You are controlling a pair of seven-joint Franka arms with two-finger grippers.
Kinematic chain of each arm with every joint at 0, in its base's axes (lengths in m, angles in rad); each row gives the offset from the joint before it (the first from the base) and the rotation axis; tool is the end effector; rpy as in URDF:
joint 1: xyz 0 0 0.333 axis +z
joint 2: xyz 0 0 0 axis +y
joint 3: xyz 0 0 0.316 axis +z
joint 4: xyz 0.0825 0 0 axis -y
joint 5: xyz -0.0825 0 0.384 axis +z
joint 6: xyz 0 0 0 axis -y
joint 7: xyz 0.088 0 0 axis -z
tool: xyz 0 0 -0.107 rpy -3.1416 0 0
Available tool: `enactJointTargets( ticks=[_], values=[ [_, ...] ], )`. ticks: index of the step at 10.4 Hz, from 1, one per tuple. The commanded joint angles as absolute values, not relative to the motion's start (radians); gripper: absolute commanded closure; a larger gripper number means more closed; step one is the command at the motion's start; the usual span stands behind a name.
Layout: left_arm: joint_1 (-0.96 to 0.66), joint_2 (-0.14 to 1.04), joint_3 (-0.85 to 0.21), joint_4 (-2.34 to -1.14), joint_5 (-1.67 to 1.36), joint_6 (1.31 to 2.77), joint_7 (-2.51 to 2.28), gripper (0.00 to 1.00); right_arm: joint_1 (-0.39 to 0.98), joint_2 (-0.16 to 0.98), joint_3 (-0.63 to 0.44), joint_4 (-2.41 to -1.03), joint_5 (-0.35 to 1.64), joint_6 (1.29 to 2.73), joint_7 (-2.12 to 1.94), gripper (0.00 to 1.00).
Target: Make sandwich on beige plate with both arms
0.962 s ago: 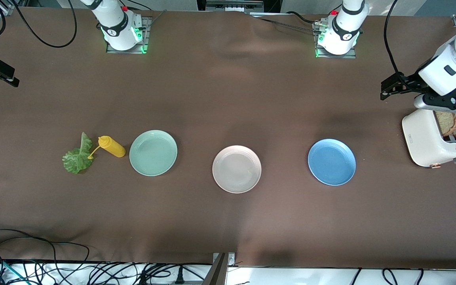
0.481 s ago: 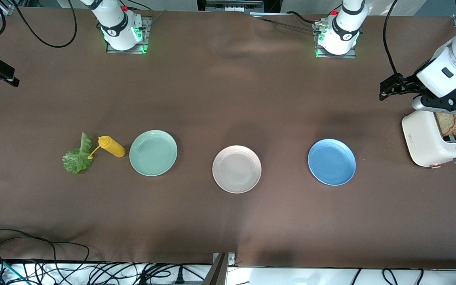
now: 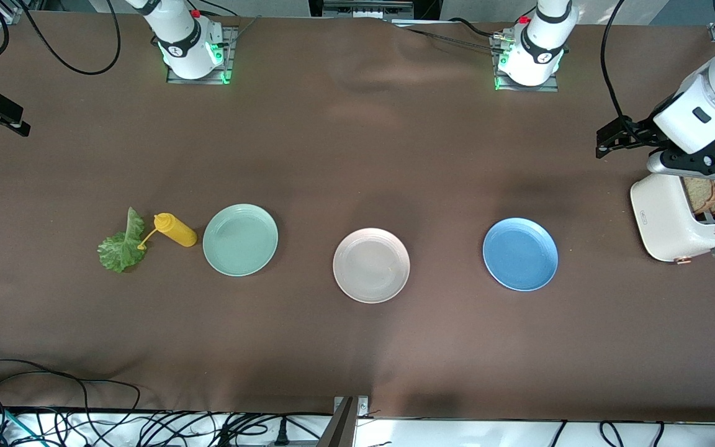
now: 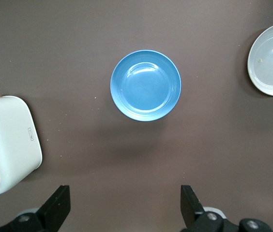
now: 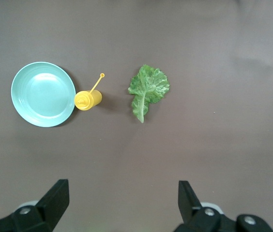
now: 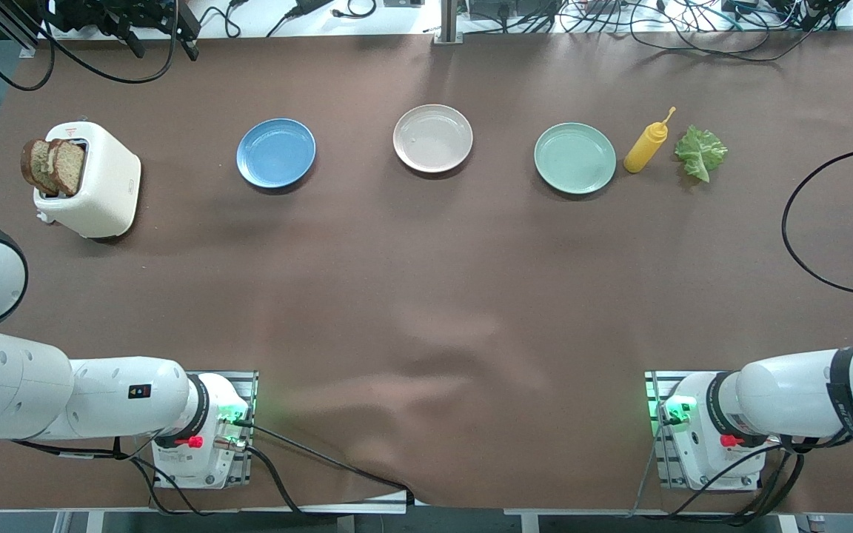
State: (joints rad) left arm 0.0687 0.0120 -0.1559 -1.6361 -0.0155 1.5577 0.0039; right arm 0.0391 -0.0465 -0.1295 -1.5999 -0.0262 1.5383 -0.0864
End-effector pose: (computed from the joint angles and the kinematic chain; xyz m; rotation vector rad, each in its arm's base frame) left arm 0.5512 -0.0494 0.5862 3.1216 -0.1416 -0.1421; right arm 0.5341 -0.0530 0.6332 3.1227 -0.0070 -0.0269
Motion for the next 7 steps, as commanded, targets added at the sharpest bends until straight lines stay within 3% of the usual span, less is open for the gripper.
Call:
enactJointTargets(
  ticks=[1,7],
  values=[
    [0.072,-0.005,-0.163,-1.655,0.009,1.571,-0.009,0.00,0.038,-0.063,-0.130,-1.614,-0.026,1.542,-0.098,0.00],
    [0.072,-0.005,-0.163,-1.666,0.009,1.572,-0.011,0.00,0.038,-0.060,-0.129,-1.614,-0.018,1.546,-0.098,0.00]
  ],
)
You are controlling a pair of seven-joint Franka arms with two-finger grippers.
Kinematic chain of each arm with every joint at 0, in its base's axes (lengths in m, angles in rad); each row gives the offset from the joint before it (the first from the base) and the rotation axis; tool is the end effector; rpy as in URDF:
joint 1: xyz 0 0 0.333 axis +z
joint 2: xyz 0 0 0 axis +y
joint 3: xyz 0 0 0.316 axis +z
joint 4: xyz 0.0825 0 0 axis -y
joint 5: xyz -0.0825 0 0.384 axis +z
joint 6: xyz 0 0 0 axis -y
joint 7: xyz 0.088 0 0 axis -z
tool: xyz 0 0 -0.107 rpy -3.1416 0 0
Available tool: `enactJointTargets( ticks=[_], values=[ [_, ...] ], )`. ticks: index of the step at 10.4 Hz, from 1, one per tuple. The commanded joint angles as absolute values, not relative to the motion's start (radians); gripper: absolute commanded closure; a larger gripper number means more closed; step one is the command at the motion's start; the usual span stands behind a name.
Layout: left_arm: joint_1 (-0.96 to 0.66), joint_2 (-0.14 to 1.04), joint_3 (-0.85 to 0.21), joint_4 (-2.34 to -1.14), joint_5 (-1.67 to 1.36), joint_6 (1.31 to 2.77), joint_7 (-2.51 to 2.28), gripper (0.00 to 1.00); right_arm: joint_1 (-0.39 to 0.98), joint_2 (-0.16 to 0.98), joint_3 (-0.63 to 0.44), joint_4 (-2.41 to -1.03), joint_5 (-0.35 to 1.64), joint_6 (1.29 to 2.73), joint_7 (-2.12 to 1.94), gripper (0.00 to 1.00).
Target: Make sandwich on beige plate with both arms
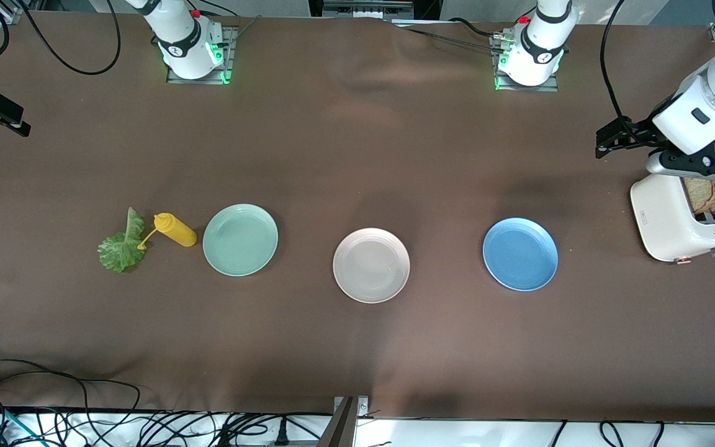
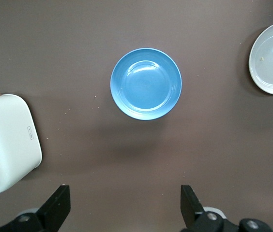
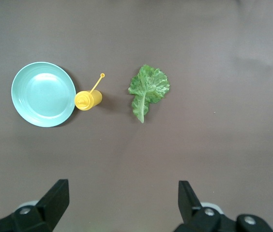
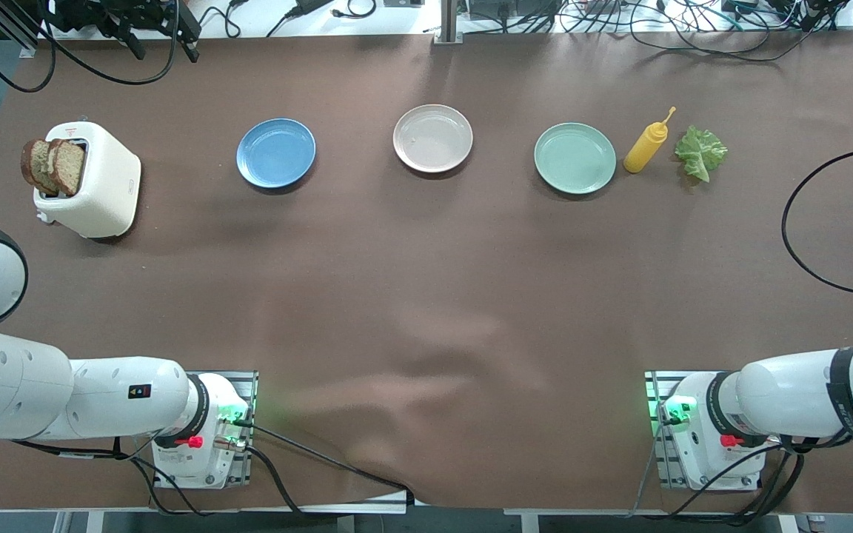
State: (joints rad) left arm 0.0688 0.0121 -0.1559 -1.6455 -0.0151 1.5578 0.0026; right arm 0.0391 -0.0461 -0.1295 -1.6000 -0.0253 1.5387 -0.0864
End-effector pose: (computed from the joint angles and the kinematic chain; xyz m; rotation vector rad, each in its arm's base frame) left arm 0.5507 -0.0493 0.5817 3.1218 -0.1394 -0.1568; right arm 0.5343 -0.0529 0.6329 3.1236 -0.0069 -0.0269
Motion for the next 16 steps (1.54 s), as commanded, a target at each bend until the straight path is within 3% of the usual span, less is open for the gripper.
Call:
enactJointTargets(
  ticks=[1,16],
  values=[
    [0.072,-0.005,-0.163,-1.667,0.008,1.574,-0.011,0.00,0.038,-0.060,-0.129,-1.614,-0.020,1.546,-0.098,0.00],
    [0.092,-0.017,-0.160,-1.713,0.011,1.605,-0.009,0.00,0.038,-0.060,-0.126,-1.614,-0.018,1.546,-0.098,0.00]
  ],
)
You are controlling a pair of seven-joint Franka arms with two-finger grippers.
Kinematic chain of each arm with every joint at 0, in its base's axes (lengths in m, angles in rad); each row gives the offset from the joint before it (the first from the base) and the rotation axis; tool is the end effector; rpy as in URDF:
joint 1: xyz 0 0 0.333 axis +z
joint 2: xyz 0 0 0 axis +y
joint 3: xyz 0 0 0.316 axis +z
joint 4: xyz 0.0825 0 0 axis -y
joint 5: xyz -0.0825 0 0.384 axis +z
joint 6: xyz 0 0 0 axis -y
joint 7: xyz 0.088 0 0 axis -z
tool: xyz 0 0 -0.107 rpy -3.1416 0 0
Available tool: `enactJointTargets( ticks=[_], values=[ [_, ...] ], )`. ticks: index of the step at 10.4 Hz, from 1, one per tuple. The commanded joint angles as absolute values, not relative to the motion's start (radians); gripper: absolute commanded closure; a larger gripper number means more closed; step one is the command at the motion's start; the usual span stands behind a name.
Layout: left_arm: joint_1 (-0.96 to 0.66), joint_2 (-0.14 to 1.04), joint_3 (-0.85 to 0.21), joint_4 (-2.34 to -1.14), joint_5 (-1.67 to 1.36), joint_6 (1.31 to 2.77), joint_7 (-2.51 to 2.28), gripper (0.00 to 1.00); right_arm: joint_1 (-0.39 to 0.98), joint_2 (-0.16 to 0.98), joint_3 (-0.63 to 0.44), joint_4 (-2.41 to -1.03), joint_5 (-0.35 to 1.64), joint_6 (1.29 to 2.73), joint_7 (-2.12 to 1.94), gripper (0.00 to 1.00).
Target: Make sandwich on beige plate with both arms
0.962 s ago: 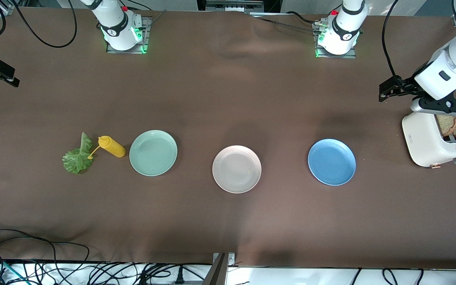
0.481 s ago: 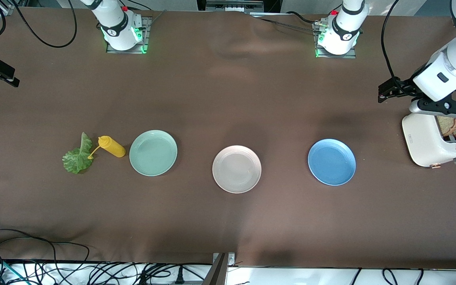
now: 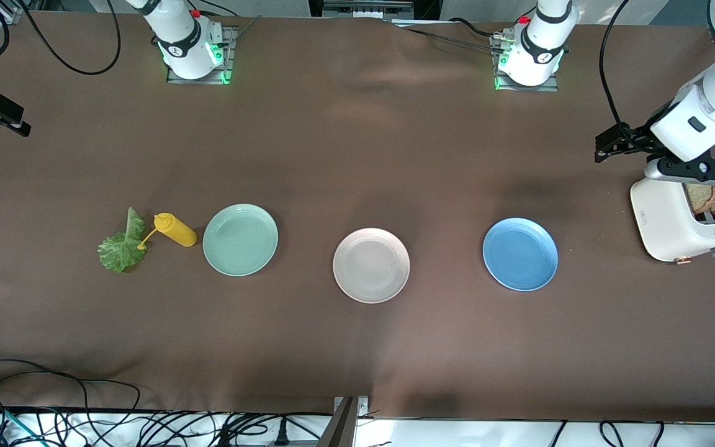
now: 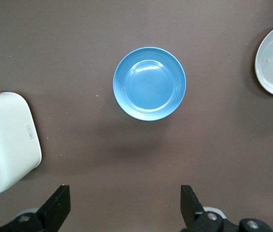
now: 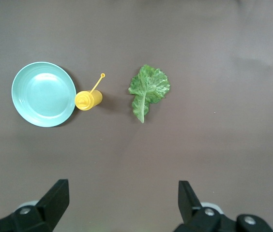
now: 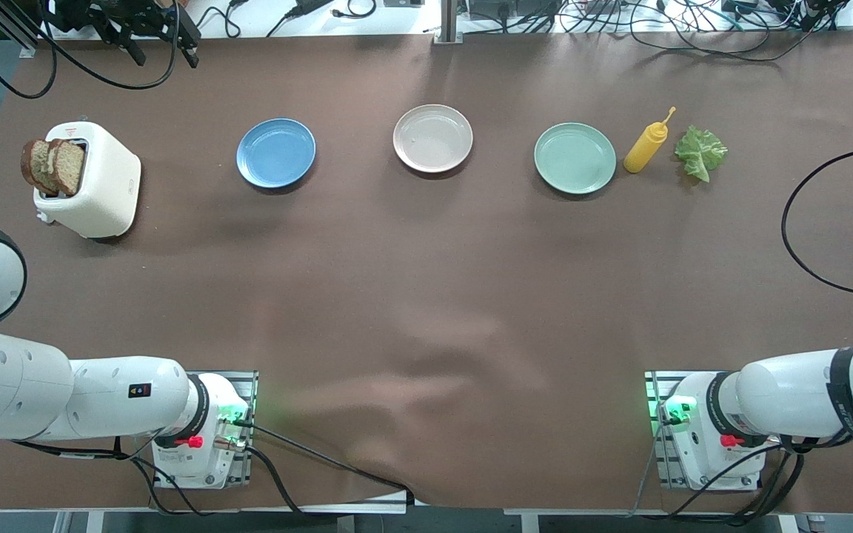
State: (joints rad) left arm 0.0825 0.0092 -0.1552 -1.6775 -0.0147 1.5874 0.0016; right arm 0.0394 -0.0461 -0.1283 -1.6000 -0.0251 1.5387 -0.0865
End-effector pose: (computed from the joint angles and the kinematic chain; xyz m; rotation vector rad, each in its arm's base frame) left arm 0.5518 -0.0414 0.5706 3.1230 -0.1147 -0.1559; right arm 0.5344 -0.0521 0.6329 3.1237 -0.0044 -0.0269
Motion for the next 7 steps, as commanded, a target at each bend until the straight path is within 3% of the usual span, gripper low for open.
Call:
enactJointTargets(
  ticks=[1,7],
  values=[
    [0.119,-0.012,-0.160,-1.713,0.014,1.606,0.001,0.00,0.038,-0.060,-0.124,-1.614,-0.018,1.546,-0.098,0.00],
    [0.349,0.026,-0.161,-1.832,0.097,1.687,0.191,0.00,0.040,-0.057,-0.124,-1.615,-0.008,1.517,-0.100,0.00]
  ],
)
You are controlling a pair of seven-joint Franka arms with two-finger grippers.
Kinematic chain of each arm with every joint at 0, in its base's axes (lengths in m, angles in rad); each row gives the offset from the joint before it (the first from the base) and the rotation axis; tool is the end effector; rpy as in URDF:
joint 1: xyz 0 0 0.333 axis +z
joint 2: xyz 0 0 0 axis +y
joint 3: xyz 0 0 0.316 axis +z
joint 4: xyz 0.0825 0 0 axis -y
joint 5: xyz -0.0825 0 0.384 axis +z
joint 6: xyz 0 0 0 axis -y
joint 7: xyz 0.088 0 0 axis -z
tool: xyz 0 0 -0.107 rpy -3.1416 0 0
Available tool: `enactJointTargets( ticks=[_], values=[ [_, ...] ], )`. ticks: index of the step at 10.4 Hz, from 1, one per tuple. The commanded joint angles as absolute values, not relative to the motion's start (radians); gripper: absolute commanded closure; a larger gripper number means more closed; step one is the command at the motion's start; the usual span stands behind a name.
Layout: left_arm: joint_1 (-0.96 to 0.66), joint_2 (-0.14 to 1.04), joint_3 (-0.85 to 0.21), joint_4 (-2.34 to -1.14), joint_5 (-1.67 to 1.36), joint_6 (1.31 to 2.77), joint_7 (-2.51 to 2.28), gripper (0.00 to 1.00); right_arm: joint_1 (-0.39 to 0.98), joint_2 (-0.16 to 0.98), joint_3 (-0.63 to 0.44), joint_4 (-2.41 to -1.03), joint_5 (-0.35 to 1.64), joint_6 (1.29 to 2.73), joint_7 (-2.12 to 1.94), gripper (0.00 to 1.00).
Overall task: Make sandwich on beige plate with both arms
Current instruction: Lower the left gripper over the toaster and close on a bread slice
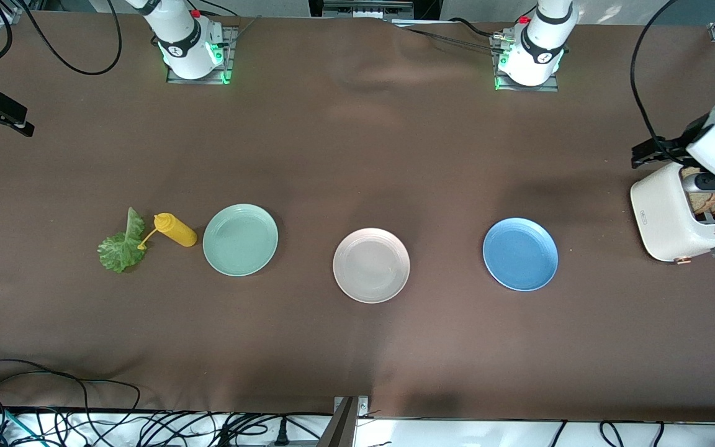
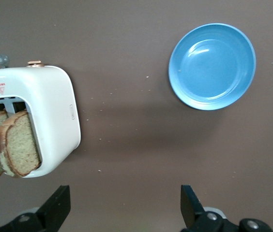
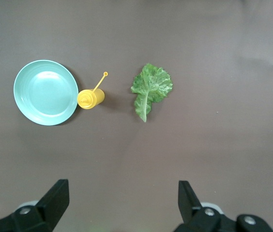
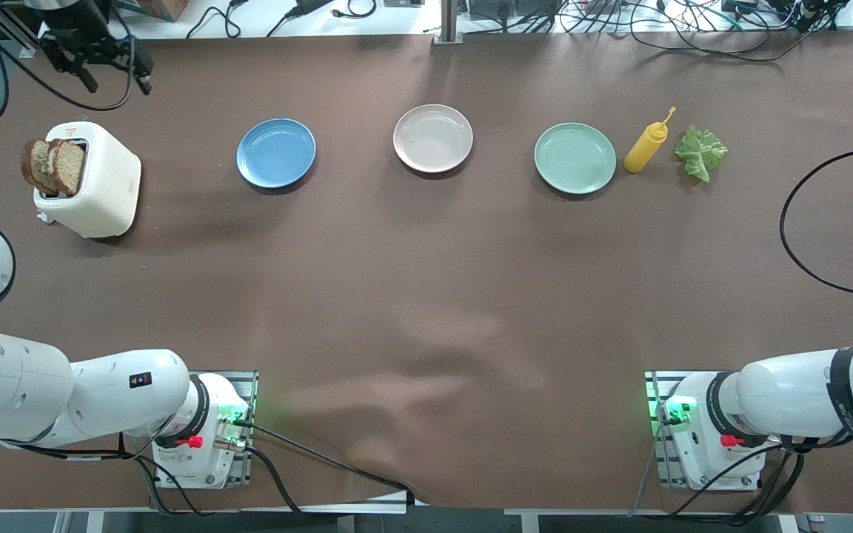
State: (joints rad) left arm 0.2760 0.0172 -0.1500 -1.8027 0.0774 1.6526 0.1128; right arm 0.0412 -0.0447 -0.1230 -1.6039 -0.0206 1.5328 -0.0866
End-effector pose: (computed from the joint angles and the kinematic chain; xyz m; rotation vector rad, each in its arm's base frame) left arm 0.5440 0.0771 0.5130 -3.0765 -0.0003 0.2693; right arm 0.5345 -0.0477 0.6299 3.1285 0.0070 -0.0437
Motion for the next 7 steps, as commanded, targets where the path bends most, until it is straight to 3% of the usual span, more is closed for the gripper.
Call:
enactJointTargets(
  ticks=[1,4,7],
  values=[
    [0.414,0.050,-0.161,-1.833,0.097,1.718,0.259,0.00,0.040,-0.057,-0.126,-1.618,-0.008,1.516,-0.100,0.00],
    [0.547,0.152,-0.158,-1.835,0.127,1.772,0.311,0.00,0.040,-0.046,-0.127,-1.614,-0.006,1.505,-0.098,0.00],
    [0.566,0.192,-0.158,-1.835,0.156,1.807,0.311,0.00,0.038,-0.028,-0.130,-1.614,0.004,1.483,-0.100,0.00]
  ],
)
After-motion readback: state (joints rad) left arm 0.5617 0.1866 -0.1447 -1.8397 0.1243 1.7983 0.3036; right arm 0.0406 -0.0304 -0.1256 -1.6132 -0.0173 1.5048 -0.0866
